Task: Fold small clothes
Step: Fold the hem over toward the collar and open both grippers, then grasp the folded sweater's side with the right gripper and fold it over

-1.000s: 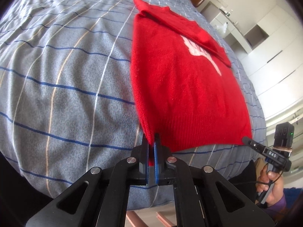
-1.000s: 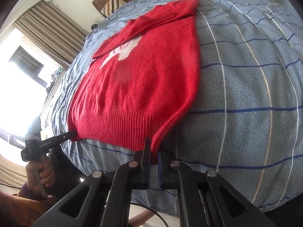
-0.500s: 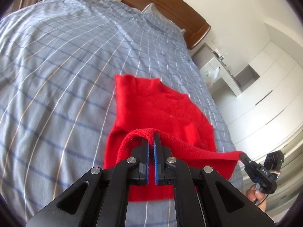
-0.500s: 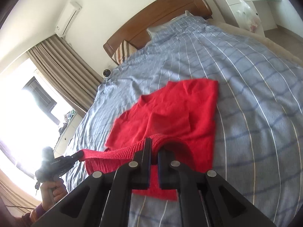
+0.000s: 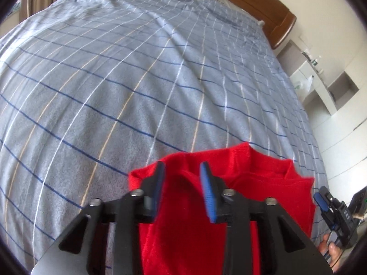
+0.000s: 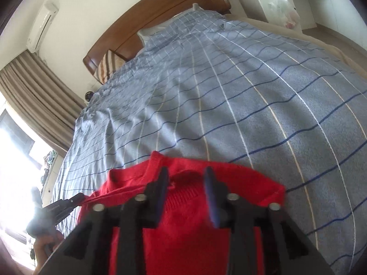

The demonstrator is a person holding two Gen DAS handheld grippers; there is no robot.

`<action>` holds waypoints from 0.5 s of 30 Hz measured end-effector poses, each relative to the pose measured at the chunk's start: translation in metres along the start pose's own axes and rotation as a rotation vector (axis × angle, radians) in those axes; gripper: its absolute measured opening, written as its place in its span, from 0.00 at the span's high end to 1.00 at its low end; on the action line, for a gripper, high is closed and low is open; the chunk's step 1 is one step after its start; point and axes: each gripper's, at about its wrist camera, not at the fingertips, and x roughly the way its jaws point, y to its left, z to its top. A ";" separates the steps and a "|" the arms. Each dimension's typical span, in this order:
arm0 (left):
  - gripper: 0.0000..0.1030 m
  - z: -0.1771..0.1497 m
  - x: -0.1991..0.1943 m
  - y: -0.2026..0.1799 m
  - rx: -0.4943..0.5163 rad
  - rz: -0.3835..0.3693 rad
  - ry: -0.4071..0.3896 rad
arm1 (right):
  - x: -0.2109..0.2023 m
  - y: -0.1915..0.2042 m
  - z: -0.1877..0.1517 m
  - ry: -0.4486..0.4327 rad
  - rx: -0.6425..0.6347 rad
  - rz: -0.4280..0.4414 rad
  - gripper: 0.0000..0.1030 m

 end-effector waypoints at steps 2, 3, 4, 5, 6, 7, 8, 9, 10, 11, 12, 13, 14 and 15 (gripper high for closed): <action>0.23 -0.004 -0.017 0.011 -0.014 0.008 -0.054 | -0.008 -0.009 -0.004 -0.017 0.016 0.001 0.42; 0.20 -0.006 -0.027 0.015 -0.004 0.004 -0.078 | -0.014 -0.012 -0.007 -0.013 0.008 0.009 0.42; 0.18 -0.009 -0.036 0.018 0.013 0.013 -0.090 | -0.020 -0.014 -0.010 -0.010 -0.014 0.006 0.42; 0.18 -0.013 -0.044 0.021 0.032 0.026 -0.096 | -0.028 -0.015 -0.015 -0.008 -0.041 0.000 0.42; 0.18 -0.017 -0.053 0.024 0.053 0.032 -0.098 | -0.037 -0.016 -0.021 -0.006 -0.068 -0.003 0.42; 0.18 -0.023 -0.061 0.027 0.075 0.037 -0.095 | -0.044 -0.018 -0.026 -0.004 -0.088 -0.003 0.41; 0.18 -0.032 -0.070 0.030 0.098 0.045 -0.088 | -0.053 -0.020 -0.033 0.001 -0.102 0.005 0.41; 0.18 -0.040 -0.080 0.033 0.123 0.051 -0.086 | -0.061 -0.022 -0.041 0.006 -0.113 0.009 0.38; 0.18 -0.051 -0.092 0.037 0.150 0.058 -0.086 | -0.067 -0.025 -0.047 0.012 -0.122 0.010 0.36; 0.17 -0.063 -0.104 0.041 0.174 0.067 -0.089 | -0.074 -0.030 -0.053 0.016 -0.125 0.013 0.32; 0.16 -0.075 -0.116 0.046 0.195 0.078 -0.091 | -0.077 -0.036 -0.057 0.023 -0.119 0.010 0.29; 0.16 -0.085 -0.127 0.050 0.209 0.089 -0.091 | -0.080 -0.045 -0.061 0.033 -0.101 -0.002 0.28; 0.15 -0.097 -0.139 0.055 0.214 0.092 -0.093 | -0.080 -0.054 -0.063 0.046 -0.072 -0.011 0.28; 0.15 -0.108 -0.149 0.061 0.211 0.086 -0.089 | -0.078 -0.064 -0.064 0.062 -0.033 -0.010 0.28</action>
